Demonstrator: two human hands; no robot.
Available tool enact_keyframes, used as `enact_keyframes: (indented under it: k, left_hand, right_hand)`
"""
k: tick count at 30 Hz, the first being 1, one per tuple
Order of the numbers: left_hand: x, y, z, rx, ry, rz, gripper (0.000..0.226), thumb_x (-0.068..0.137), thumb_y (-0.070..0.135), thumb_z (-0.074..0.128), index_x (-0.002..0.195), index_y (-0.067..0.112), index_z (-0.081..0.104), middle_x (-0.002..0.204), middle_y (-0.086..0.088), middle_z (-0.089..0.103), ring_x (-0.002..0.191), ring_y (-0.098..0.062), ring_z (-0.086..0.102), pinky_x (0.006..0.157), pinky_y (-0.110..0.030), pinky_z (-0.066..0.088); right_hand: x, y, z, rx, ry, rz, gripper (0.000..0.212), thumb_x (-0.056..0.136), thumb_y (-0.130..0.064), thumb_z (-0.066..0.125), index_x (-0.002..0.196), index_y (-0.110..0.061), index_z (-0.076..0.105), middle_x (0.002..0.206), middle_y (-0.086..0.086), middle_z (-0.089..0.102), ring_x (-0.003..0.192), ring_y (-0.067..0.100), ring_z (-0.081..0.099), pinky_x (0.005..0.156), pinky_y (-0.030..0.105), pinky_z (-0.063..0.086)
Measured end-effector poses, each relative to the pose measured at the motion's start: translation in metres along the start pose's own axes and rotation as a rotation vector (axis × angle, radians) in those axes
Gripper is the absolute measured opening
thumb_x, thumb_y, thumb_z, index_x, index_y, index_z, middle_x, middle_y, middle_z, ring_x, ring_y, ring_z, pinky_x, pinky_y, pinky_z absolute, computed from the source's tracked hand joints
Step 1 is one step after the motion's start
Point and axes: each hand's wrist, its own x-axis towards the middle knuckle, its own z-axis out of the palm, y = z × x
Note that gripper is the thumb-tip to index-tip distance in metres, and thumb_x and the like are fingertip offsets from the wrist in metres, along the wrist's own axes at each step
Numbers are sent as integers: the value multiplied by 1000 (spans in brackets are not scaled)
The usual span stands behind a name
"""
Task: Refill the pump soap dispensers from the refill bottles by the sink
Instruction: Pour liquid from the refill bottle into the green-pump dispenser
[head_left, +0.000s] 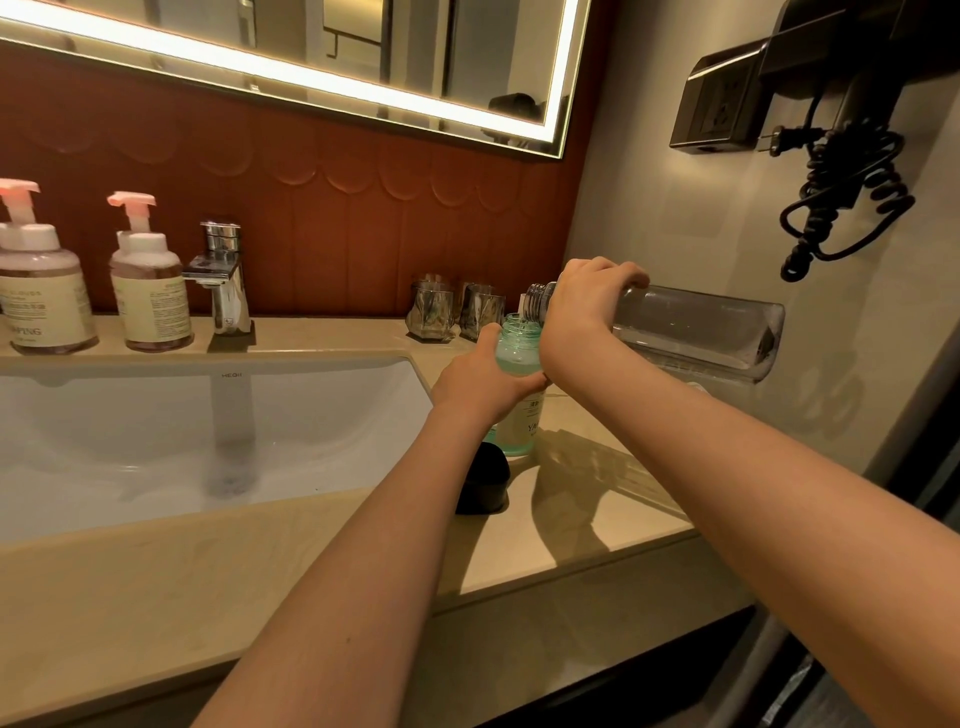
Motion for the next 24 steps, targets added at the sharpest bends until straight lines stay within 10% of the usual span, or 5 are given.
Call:
enact_keyframes:
  k: [24]
  left_hand:
    - [2,-2,2,-21,-1,-6,82,82,55,57,146,26,15,136,-9,50,120,-31,49,87,-38,45]
  right_hand:
    - [1,-2,1,-20,11,12,56,83,-16,68,129,-1,41,123,17,49,114,34,50,90,51,44]
